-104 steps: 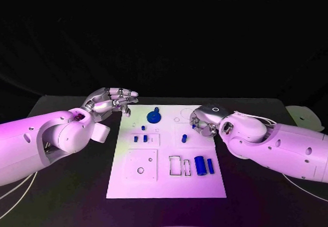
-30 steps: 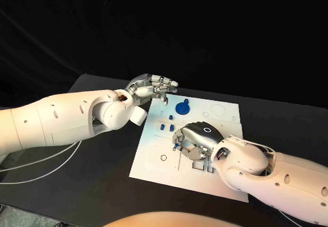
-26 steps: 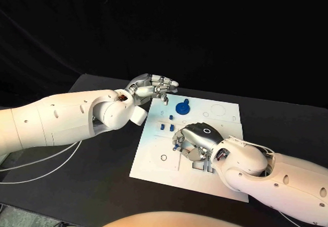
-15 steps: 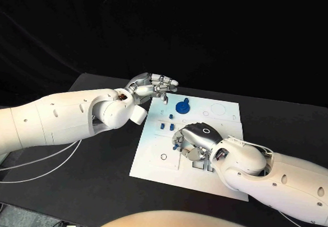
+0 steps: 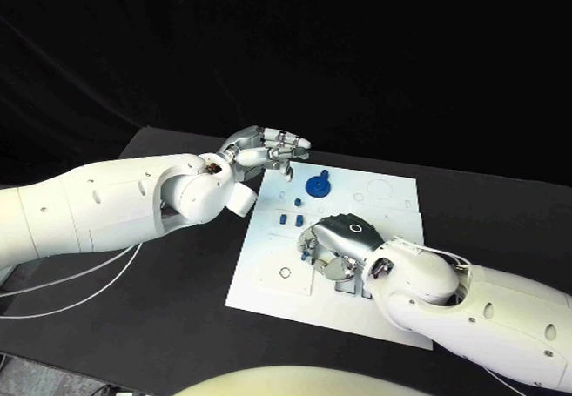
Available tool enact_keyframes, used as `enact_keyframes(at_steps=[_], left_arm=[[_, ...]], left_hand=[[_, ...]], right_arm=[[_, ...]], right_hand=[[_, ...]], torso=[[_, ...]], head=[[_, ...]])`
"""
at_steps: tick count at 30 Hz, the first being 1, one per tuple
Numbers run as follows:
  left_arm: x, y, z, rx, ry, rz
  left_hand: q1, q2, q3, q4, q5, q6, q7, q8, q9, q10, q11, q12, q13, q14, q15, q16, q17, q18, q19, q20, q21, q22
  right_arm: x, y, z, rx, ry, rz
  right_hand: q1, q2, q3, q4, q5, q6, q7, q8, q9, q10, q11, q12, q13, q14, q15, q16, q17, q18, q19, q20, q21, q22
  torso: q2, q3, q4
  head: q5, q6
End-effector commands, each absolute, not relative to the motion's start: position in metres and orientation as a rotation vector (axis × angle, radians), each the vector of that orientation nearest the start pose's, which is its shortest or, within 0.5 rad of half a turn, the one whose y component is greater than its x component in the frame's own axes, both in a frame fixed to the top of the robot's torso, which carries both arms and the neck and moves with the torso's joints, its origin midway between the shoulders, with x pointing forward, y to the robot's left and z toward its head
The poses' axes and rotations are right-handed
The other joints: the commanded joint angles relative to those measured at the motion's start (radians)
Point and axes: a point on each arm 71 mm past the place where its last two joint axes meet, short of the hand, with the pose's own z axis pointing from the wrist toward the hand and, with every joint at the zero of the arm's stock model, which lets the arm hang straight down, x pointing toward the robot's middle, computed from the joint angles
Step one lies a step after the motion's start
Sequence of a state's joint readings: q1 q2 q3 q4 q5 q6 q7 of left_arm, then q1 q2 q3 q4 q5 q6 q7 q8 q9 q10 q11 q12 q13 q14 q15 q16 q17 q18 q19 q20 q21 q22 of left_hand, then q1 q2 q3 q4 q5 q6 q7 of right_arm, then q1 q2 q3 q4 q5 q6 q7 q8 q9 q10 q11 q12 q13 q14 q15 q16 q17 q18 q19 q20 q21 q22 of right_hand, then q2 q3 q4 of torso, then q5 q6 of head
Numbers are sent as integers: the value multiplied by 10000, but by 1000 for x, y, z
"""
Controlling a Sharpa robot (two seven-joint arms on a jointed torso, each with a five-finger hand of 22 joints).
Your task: Assemble the parts on the task board
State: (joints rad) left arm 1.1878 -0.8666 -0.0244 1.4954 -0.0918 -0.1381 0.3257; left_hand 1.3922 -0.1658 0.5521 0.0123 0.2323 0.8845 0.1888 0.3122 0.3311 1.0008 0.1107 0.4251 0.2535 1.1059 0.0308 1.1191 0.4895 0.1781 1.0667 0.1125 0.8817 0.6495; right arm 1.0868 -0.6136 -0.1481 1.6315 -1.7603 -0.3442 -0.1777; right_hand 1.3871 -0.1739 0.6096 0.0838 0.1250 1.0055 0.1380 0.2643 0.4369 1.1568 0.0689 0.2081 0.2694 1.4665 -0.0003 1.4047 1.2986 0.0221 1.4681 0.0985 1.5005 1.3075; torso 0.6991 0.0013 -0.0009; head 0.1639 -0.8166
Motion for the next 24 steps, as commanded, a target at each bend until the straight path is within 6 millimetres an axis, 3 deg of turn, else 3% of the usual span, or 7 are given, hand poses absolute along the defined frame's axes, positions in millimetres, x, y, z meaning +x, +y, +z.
enact_keyframes(at_steps=[1,10,14,18,24], left_arm=[[489,216,-181,-10143,15717,-16286],[489,215,-181,-10135,15790,-16329],[489,215,-181,-10141,15804,-16319],[489,215,-181,-10151,15822,-16305],[489,216,-182,-10156,15828,-16295]], left_hand=[[-65,47,-33,-29,55,-30,-20,37,16,-58,16,35,17,-72,17,41,-15,63,-22,64,-59,-9],[-118,61,-45,7,53,-42,-18,50,20,-87,19,68,23,-80,24,53,-23,63,-28,73,-73,-16],[-118,61,-45,7,53,-42,-18,50,20,-87,19,68,23,-80,24,53,-23,63,-28,73,-73,-16],[-118,61,-45,7,53,-42,-18,50,20,-87,19,68,23,-80,24,53,-23,63,-28,73,-73,-16],[-134,65,-48,18,52,-48,-19,55,22,-102,19,82,25,-85,26,58,-26,63,-31,76,-80,-20]], right_arm=[[395,-55,-251,-5825,16611,8093],[394,-52,-256,-5845,16759,8032],[396,-56,-255,-5509,16515,7978],[398,-60,-252,-5153,16178,7956],[393,-71,-243,-4859,15650,8270]], right_hand=[[-108,21,11,-52,65,14,17,53,18,92,0,-49,-9,478,-90,7,8,-50,709,-52,-20,2264],[-224,-13,-19,-52,27,-83,53,4,4,29,35,-124,-33,468,-67,-10,-27,-42,695,-40,-50,2252],[-479,-238,-21,-36,-20,-815,339,-456,-199,-332,262,-349,-121,457,116,5,-26,-28,661,88,-125,2223],[-717,-534,-114,10,-312,-1210,491,-772,-358,-922,464,-575,-236,381,287,-107,-219,70,467,244,-555,2019],[-701,-685,-174,-52,-309,-1251,407,-848,-403,-1124,446,-549,-258,353,285,-145,-296,148,326,291,-877,1866]], torso=[[3,-7,11],[-4,-8,6],[-16,-9,-1],[-11,2,-2],[-7,4,6]], head=[[-15,-21],[-29,-19],[-30,-34],[-27,-41],[-47,1]])
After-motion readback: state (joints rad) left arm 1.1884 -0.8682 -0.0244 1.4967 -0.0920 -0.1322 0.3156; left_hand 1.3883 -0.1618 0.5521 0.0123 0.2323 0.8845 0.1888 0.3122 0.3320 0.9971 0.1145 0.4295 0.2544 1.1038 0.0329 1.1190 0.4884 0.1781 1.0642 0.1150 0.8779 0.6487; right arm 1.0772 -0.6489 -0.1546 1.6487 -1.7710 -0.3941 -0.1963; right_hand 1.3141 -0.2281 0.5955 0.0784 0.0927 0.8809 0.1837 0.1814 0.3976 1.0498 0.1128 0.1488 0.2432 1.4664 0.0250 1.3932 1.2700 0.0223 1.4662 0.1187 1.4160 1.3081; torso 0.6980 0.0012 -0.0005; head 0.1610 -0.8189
